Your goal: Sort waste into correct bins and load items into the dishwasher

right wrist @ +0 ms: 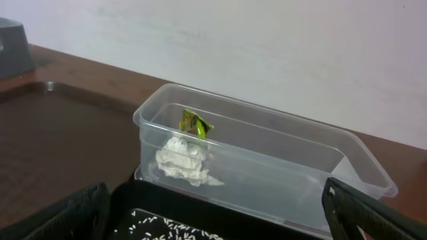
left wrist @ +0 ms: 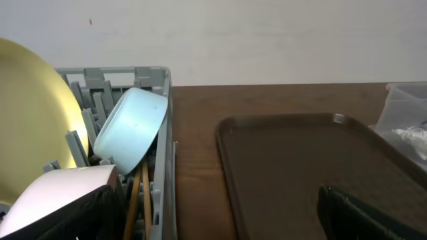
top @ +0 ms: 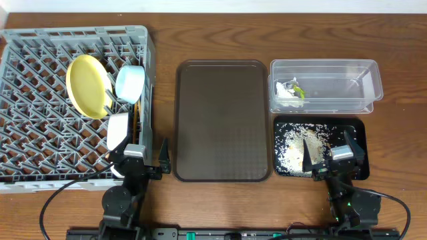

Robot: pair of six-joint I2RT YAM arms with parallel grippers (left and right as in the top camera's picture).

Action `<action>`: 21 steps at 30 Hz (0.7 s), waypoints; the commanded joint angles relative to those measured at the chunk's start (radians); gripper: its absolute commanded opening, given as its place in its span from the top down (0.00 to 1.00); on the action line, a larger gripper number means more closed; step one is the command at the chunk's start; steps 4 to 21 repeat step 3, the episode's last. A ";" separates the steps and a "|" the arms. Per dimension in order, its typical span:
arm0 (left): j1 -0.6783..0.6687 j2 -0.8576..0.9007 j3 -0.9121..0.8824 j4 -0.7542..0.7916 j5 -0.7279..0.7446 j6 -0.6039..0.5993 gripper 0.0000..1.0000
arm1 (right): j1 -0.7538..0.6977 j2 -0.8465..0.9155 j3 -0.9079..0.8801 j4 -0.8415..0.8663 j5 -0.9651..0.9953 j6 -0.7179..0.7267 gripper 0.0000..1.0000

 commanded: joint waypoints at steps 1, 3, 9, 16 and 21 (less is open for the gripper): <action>0.004 0.000 -0.011 -0.043 -0.005 -0.016 0.04 | -0.012 -0.007 -0.002 -0.002 -0.004 -0.006 0.01; 0.004 0.000 -0.011 -0.043 -0.005 -0.016 0.04 | -0.012 -0.007 -0.002 -0.002 -0.004 -0.006 0.01; 0.004 0.000 -0.011 -0.043 -0.005 -0.016 0.04 | -0.012 -0.007 -0.002 -0.002 -0.004 -0.006 0.01; 0.004 0.000 -0.011 -0.043 -0.005 -0.016 0.04 | -0.012 -0.007 -0.002 -0.002 -0.004 -0.006 0.01; 0.004 0.000 -0.011 -0.043 -0.005 -0.016 0.04 | -0.012 -0.007 -0.002 -0.002 -0.004 -0.006 0.01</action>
